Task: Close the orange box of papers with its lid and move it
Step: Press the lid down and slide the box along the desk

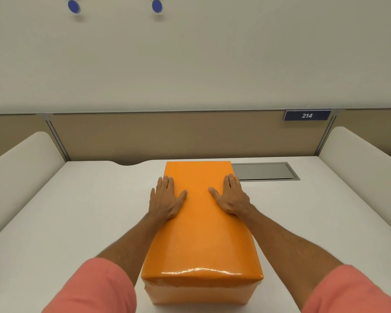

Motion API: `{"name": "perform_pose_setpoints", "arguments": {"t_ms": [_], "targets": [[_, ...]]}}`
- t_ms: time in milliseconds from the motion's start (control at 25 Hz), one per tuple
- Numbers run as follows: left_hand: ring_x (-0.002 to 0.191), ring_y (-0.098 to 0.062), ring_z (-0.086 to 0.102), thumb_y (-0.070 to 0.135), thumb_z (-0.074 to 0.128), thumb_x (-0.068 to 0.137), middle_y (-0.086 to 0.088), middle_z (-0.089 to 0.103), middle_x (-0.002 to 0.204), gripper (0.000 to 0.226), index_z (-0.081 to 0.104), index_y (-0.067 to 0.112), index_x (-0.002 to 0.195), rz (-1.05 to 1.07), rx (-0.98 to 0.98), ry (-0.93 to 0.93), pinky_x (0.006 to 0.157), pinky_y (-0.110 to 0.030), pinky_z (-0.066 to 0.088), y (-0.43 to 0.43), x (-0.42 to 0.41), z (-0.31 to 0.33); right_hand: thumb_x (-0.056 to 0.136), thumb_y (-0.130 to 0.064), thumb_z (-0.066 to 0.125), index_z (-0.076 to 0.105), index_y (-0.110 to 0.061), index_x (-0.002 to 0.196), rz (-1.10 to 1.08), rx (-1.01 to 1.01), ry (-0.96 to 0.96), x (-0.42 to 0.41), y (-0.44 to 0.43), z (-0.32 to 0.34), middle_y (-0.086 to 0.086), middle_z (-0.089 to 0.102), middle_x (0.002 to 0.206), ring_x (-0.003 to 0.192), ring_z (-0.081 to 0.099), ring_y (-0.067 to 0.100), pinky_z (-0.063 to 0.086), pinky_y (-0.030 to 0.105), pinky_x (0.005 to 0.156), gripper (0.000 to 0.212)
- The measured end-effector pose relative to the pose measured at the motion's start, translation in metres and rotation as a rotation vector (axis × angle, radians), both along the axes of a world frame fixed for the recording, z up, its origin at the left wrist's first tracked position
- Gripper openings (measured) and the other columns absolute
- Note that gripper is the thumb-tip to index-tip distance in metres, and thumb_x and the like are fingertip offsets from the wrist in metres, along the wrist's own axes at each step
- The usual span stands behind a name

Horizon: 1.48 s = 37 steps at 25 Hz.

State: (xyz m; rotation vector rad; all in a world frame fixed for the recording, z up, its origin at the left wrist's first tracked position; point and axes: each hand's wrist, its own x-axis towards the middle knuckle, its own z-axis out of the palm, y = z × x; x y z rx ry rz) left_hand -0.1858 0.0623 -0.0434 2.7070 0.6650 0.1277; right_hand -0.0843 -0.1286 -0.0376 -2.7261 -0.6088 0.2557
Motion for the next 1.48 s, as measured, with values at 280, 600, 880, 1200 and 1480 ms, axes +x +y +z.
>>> {"name": "perform_pose_setpoints", "arguments": {"t_ms": [280, 600, 880, 1200, 1480], "targets": [[0.151, -0.027, -0.002, 0.07, 0.027, 0.088, -0.004, -0.007, 0.164, 0.085, 0.003, 0.023, 0.154, -0.046, -0.002, 0.016, 0.121, -0.053, 0.005, -0.007, -0.036, 0.0, 0.089, -0.07, 0.026, 0.001, -0.014, 0.155, 0.003, 0.047, -0.032, -0.039, -0.018, -0.005, 0.007, -0.007, 0.163, 0.15, -0.008, 0.025, 0.01, 0.049, 0.121, 0.09], [0.15, -0.033, 0.009, 0.074, 0.028, 0.085, -0.002, -0.006, 0.164, 0.084, 0.002, 0.033, 0.153, 0.039, -0.118, 0.023, 0.115, -0.061, 0.022, -0.013, -0.081, -0.002, 0.092, -0.066, 0.025, 0.012, -0.017, 0.154, -0.007, 0.028, -0.112, -0.071, -0.03, -0.01, 0.006, 0.006, 0.164, 0.151, 0.002, 0.024, 0.016, 0.049, 0.12, 0.08], [0.147, -0.033, 0.02, 0.075, 0.029, 0.084, -0.004, 0.009, 0.164, 0.083, 0.004, 0.034, 0.152, 0.057, -0.108, 0.023, 0.113, -0.06, 0.029, -0.015, -0.078, -0.01, 0.092, -0.064, 0.029, 0.015, -0.018, 0.153, -0.025, 0.025, -0.129, -0.071, -0.029, -0.013, 0.005, 0.008, 0.163, 0.15, 0.004, 0.025, 0.029, 0.052, 0.113, 0.077], [0.148, -0.033, 0.019, 0.065, 0.045, 0.086, -0.009, 0.009, 0.163, 0.087, 0.011, 0.02, 0.153, 0.049, -0.265, -0.036, 0.115, -0.054, 0.027, -0.003, -0.061, 0.004, 0.085, -0.068, 0.047, 0.018, -0.033, 0.15, -0.054, 0.167, 0.073, -0.046, -0.04, 0.0, 0.005, -0.005, 0.163, 0.148, 0.0, 0.04, 0.022, 0.061, 0.112, 0.08], [0.139, -0.036, 0.036, 0.054, 0.061, 0.084, -0.012, 0.028, 0.156, 0.096, 0.007, 0.017, 0.154, 0.145, -0.593, -0.096, 0.113, -0.052, 0.035, 0.002, -0.048, 0.011, 0.086, -0.06, 0.053, 0.013, -0.024, 0.154, -0.029, 0.301, 0.178, -0.026, -0.027, 0.002, 0.012, 0.023, 0.157, 0.141, 0.03, 0.035, 0.029, 0.052, 0.112, 0.087]]}}
